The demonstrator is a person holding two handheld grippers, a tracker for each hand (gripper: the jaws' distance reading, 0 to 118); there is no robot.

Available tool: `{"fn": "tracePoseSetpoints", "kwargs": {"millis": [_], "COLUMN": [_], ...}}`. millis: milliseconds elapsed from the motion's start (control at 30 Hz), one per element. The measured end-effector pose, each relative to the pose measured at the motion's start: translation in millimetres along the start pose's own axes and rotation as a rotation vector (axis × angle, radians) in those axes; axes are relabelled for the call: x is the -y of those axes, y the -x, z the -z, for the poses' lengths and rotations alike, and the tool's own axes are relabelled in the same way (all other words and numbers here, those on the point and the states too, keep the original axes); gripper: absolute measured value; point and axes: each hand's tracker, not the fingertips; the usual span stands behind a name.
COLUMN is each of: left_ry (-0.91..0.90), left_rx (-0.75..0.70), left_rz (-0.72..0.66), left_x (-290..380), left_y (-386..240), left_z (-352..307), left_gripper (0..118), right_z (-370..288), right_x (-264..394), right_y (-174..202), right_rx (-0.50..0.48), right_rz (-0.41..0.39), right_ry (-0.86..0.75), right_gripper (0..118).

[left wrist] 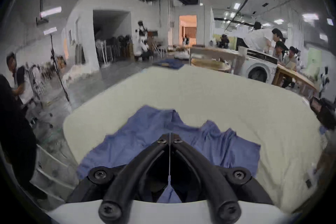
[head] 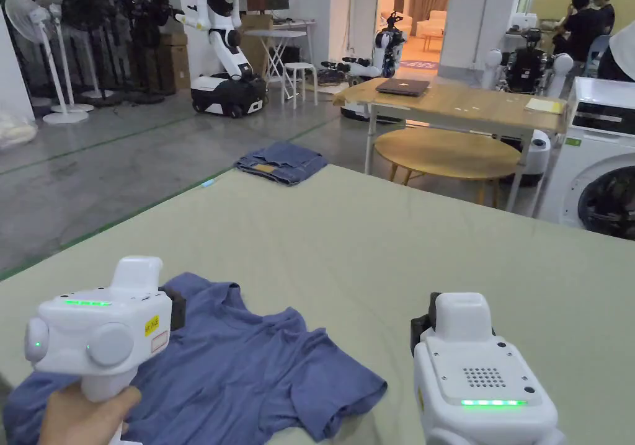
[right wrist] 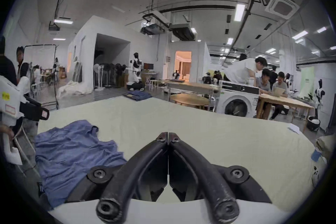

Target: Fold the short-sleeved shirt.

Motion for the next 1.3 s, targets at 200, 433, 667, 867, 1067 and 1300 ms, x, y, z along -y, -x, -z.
{"fn": "tracePoseSetpoints", "kwargs": {"millis": [200, 433, 667, 867, 1067, 1300], "left_ry": [0.256, 0.395, 0.536, 0.415, 0.355, 0.149], "left_rx": [0.033, 0.122, -0.002, 0.005, 0.047, 0.125], "left_rz": [0.026, 0.002, 0.149, 0.267, 0.075, -0.027], "left_x": [7, 18, 57, 62, 60, 22], "left_y": [20, 23, -2, -11, 20, 9], "left_z": [32, 66, 106, 95, 103, 62], "left_gripper": [20, 78, 77, 0, 0, 0], "right_z": [4, 9, 8, 5, 4, -2], "right_x": [11, 23, 30, 33, 35, 29], "right_y": [1, -12, -21, -30, -34, -44], "right_rx": [-0.026, -0.009, 0.009, 0.028, 0.039, 0.053], "right_rz": [-0.031, -0.028, -0.033, -0.032, -0.024, -0.015], "right_ry": [0.037, 0.085, 0.118, 0.124, 0.135, 0.119], "right_gripper": [0, 0, 0, 0, 0, 0]}}
